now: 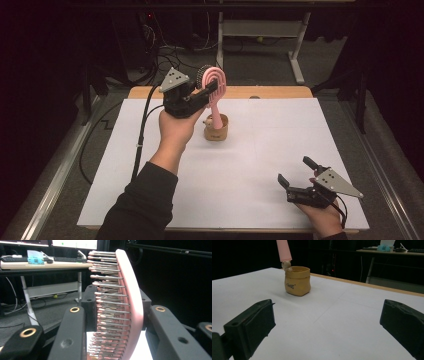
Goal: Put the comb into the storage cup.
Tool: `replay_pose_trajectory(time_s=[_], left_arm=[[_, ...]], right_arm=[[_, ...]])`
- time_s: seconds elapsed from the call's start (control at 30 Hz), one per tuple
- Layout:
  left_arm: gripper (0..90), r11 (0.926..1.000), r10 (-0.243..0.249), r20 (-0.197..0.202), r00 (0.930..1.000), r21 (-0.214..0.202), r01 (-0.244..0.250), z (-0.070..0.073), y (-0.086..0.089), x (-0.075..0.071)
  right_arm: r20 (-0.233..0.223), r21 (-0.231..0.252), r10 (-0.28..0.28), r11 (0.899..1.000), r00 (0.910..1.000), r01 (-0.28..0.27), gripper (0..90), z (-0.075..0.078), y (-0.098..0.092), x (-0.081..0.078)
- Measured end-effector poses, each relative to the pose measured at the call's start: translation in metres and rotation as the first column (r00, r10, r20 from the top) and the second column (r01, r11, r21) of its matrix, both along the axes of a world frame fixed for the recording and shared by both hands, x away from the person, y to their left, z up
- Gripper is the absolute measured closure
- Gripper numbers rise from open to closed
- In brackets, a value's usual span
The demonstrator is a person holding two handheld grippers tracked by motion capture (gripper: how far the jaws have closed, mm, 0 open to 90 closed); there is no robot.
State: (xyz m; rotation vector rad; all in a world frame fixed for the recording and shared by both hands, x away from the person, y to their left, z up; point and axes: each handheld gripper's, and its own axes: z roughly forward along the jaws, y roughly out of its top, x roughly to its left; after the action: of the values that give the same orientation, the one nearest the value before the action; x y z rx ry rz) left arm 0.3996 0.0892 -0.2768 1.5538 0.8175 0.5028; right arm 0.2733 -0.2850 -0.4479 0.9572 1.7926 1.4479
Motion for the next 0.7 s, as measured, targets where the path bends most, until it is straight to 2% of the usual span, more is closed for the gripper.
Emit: replay_pose_trajectory(time_s=[0.37, 0.4, 0.7], left_arm=[[63.1, 0.9998, 0.013, 0.001, 0.9999, -0.016, -0.013, -0.004, -0.008, 0.014], [63.1, 0.9995, 0.026, 0.0, 0.9997, -0.019, -0.026, -0.005, -0.01, 0.017], [63.0, 0.9988, 0.048, -0.001, 0.9989, -0.01, -0.048, -0.011, -0.016, 0.023]], right_arm=[[0.002, 0.017, -0.005, 1.0, 1.0, 0.005, 0.3, 0.001, -0.003, 0.0], [0.001, 0.014, -0.007, 1.0, 1.0, 0.007, 0.3, 0.0, -0.003, 0.0], [0.005, 0.017, -0.001, 1.0, 1.0, 0.001, 0.3, 0.001, -0.002, 0.0]])
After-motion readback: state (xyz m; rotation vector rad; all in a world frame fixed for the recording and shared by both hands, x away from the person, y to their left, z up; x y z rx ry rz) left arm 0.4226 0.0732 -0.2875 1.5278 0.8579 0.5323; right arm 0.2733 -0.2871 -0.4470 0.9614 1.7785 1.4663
